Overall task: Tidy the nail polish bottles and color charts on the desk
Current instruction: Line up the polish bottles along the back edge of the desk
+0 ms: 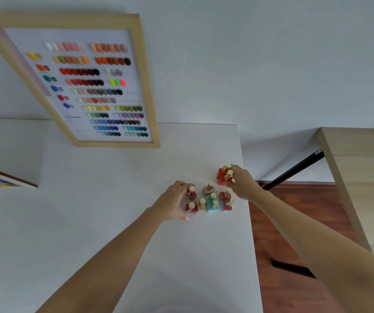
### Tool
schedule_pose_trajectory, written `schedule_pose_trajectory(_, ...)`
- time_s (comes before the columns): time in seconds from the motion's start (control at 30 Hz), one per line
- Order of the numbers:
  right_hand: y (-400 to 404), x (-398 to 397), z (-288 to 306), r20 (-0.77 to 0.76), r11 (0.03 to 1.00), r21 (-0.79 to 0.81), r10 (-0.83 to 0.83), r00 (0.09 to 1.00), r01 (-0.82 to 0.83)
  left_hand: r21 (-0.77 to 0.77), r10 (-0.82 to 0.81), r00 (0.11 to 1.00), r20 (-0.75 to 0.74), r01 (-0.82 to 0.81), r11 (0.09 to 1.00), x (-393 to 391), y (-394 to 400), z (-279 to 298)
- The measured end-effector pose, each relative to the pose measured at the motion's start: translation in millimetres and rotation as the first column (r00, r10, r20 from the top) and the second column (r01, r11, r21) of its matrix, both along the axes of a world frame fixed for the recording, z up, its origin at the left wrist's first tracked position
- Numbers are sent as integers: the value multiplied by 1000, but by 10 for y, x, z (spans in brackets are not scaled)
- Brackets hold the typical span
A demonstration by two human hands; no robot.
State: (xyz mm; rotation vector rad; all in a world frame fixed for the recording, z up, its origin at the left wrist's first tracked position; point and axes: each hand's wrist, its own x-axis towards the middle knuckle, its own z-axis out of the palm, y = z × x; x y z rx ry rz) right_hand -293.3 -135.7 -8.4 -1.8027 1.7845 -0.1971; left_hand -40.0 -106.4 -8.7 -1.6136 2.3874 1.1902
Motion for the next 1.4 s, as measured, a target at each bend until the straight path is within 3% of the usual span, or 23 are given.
schedule_pose_trajectory(0.5, -43, -41, -47, 76, 994, -90, 64, 995, -58, -138, 108, 977, -185, -135, 981, -15, -53, -183)
schedule_pose_trajectory(0.67, -298, -97, -58, 101, 992, -129, 7, 995, 6, -179, 213, 951, -224, -255, 950, -138, -537, -123)
schedule_pose_trajectory(1.0, -1112, -246, -79, 133, 981, -145, -108, 985, 127, -194, 205, 952, -229, -251, 948, -961, -1607, -100)
schedule_pose_trajectory(1.3, -1539, -398, -166, 219, 957, -189, -176, 960, 218, -205, 259, 912, -319, -333, 920, -1346, -2081, -241)
schedule_pose_trajectory(1.4, -1566, -398, -199, 321, 928, -177, -259, 911, 326, -196, 342, 864, -370, -433, 880, -1420, -2116, -274)
